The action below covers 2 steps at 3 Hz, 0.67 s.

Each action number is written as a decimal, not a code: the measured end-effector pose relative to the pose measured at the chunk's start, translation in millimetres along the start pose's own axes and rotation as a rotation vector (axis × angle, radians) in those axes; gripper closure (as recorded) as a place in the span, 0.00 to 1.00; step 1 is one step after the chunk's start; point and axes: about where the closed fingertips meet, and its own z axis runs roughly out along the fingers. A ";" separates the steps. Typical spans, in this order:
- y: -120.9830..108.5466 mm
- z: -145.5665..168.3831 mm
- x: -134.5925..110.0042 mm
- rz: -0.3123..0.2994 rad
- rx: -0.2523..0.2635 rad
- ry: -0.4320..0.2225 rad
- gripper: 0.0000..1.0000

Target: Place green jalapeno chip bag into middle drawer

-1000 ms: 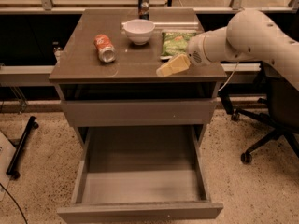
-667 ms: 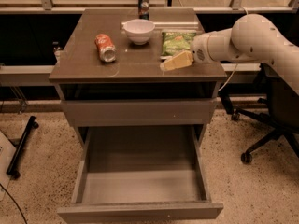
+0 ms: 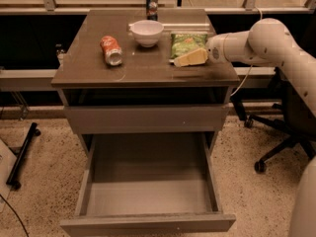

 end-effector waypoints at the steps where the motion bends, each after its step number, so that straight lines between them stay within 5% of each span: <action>1: -10.4 9.4 9.5 0.040 -0.008 0.006 0.16; 2: -13.6 13.2 18.5 0.065 -0.007 0.017 0.39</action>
Offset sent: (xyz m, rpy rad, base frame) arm 0.0137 -0.0172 -0.0305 0.0405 0.0782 -0.0430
